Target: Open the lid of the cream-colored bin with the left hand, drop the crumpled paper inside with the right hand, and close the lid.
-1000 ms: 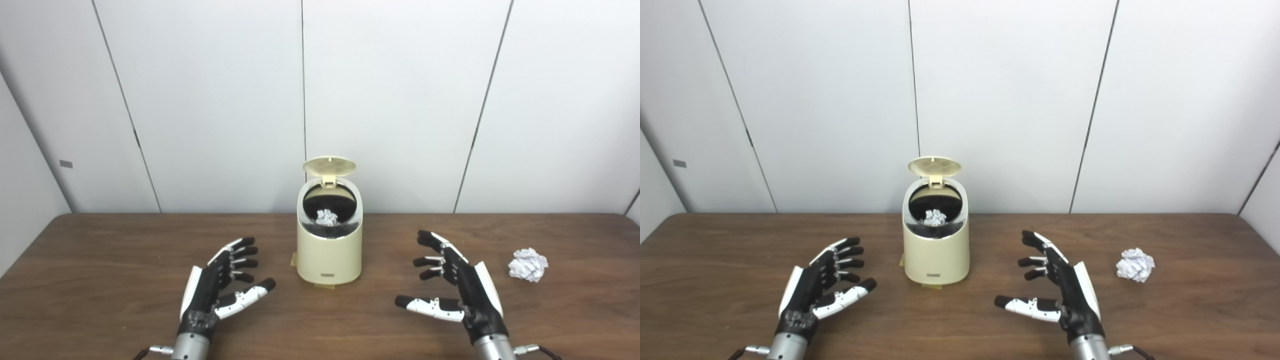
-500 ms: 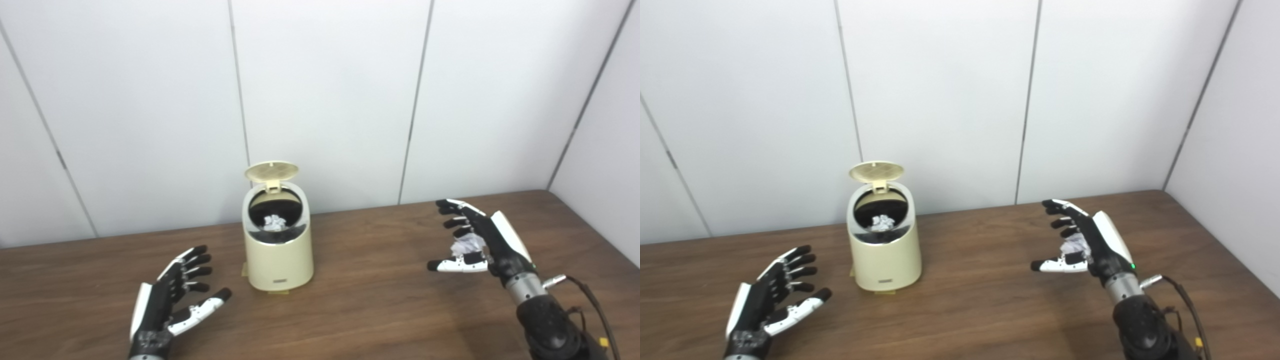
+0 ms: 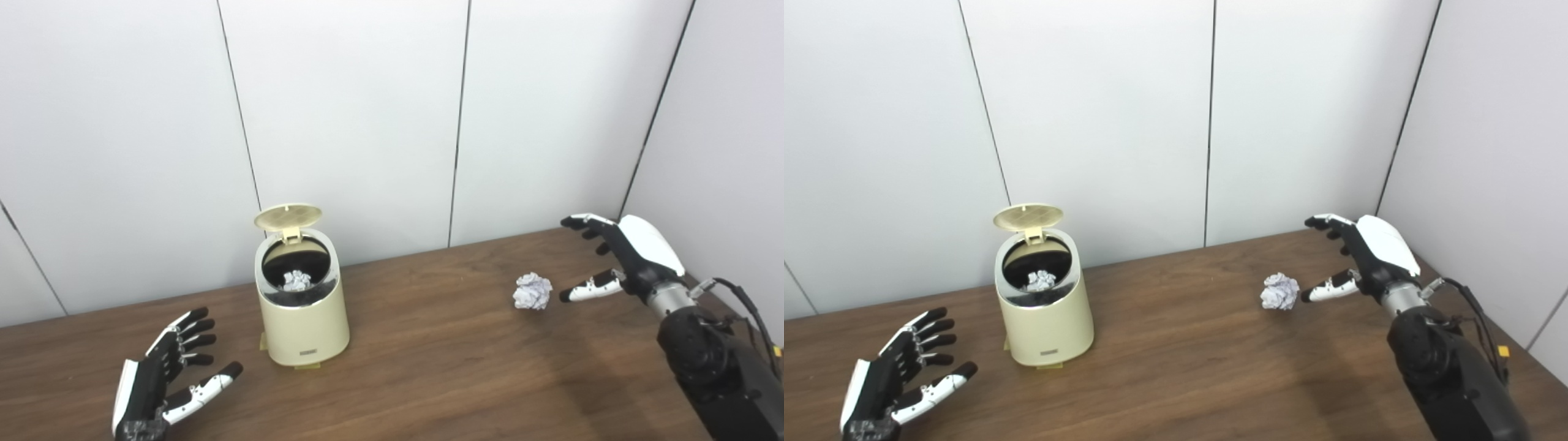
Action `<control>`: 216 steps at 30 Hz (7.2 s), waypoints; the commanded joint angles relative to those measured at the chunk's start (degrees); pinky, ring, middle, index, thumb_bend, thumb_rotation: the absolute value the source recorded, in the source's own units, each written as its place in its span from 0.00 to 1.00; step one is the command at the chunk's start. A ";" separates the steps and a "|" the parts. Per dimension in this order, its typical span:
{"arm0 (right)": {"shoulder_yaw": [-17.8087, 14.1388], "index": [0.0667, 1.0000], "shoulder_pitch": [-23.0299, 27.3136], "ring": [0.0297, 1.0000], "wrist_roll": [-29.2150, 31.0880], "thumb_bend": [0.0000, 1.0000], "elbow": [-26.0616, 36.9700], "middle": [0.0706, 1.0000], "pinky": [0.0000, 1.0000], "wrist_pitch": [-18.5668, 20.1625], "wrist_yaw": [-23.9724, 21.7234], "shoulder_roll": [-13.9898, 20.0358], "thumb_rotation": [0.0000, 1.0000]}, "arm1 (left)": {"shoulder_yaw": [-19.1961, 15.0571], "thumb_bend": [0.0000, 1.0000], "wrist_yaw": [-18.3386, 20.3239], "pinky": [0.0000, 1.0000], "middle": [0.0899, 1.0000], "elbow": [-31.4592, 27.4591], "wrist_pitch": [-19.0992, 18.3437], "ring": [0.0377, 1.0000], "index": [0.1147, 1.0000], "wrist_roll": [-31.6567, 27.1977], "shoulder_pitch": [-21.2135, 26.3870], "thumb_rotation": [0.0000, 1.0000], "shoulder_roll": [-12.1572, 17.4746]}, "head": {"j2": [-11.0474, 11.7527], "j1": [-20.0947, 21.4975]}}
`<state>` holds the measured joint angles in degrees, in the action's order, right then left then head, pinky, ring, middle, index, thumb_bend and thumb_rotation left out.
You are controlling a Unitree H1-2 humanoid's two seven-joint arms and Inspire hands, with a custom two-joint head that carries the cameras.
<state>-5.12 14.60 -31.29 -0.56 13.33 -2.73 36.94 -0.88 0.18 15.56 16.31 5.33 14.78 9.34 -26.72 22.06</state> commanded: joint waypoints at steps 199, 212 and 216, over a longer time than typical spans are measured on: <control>10.37 0.82 7.77 0.75 4.58 0.90 7.33 0.79 0.64 -5.53 -5.68 -19.49 0.14 | 4.03 0.74 -2.75 0.63 0.79 -7.45 -4.44 0.75 0.82 7.14 1.76 0.21 -3.76 | -2.61 -22.22; 11.41 0.81 4.88 0.76 3.44 0.89 4.54 0.80 0.64 -7.24 -4.06 -19.57 0.17 | 2.36 0.80 -0.39 0.70 0.91 -11.32 -11.45 0.89 0.92 6.80 14.73 0.27 -0.30 | -1.97 -22.92; 11.77 0.81 4.48 0.76 3.15 0.90 3.70 0.81 0.65 -7.63 -3.50 -19.69 0.23 | 3.01 0.87 0.79 0.70 0.93 -11.70 -14.13 0.90 0.94 7.96 19.20 0.31 0.49 | -1.93 -22.84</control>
<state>7.06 17.18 -28.05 2.11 8.10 -7.96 16.61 2.06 0.70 5.69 2.39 12.38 30.10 8.96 -28.65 -0.70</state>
